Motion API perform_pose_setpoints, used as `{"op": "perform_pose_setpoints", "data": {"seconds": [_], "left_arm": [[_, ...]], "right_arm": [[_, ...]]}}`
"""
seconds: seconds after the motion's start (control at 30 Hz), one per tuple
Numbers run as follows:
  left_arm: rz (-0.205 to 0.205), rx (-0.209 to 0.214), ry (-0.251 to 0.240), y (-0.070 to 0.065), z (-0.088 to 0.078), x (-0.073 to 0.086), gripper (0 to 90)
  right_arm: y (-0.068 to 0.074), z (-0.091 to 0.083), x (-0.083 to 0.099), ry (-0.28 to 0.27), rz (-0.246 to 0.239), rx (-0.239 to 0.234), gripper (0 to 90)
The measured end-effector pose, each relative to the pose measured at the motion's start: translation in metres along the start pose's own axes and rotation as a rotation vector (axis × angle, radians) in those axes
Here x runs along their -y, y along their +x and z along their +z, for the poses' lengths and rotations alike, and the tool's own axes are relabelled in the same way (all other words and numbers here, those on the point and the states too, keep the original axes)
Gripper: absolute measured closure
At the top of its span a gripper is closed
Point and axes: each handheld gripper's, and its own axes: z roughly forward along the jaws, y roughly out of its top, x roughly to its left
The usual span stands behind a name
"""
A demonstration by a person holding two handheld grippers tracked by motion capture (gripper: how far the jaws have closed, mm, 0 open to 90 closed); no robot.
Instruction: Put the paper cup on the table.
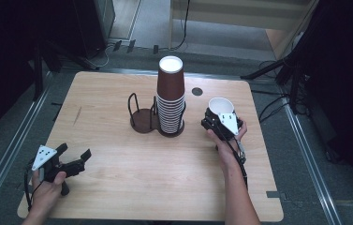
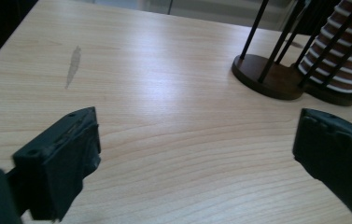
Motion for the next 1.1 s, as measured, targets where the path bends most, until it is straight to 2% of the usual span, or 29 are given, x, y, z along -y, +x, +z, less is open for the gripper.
{"op": "perform_pose_setpoints", "data": {"seconds": [0.1, 0.17, 0.2, 0.27, 0.33, 0.4, 0.53, 0.67, 0.73, 0.83, 1.1], "left_arm": [[0.007, -0.025, 0.005, 0.000, 0.000, 0.000, 1.0], [-0.008, -0.025, 0.010, 0.001, 0.000, -0.001, 0.0], [-0.024, -0.020, 0.022, 0.001, 0.000, -0.002, 0.0], [-0.018, -0.039, 0.058, 0.001, -0.001, -0.005, 0.0], [-0.028, -0.036, 0.066, 0.001, 0.000, -0.005, 0.0], [-0.014, -0.043, 0.067, 0.000, 0.001, -0.004, 0.0], [-0.013, -0.038, 0.064, 0.000, 0.001, -0.004, 0.0], [-0.014, -0.043, 0.065, 0.001, 0.001, -0.004, 0.0], [-0.010, -0.052, 0.062, 0.001, 0.000, -0.004, 0.0], [-0.001, -0.082, 0.064, 0.002, 0.000, -0.004, 0.0], [-0.004, -0.072, 0.068, 0.001, 0.001, -0.004, 0.0]], "right_arm": [[-0.002, 0.001, 0.002, 0.005, -0.003, 0.007, 9.1], [-0.004, 0.001, 0.004, 0.015, 0.001, 0.013, 8.8], [-0.004, 0.001, 0.005, 0.019, 0.007, 0.012, 8.4], [-0.006, 0.001, 0.006, 0.028, 0.007, 0.014, 7.3], [-0.007, 0.000, 0.008, 0.038, 0.004, 0.015, 6.0], [-0.008, 0.000, 0.009, 0.042, 0.006, 0.007, 5.5], [-0.009, -0.001, 0.010, 0.049, 0.010, 0.007, 5.2], [-0.009, -0.003, 0.009, 0.061, 0.007, -0.026, 0.0], [-0.009, -0.005, 0.007, 0.068, 0.021, -0.025, 0.0], [-0.012, -0.011, 0.003, 0.059, 0.068, -0.053, 0.0], [-0.020, -0.026, 0.000, 0.050, 0.051, -0.082, 0.0]]}}
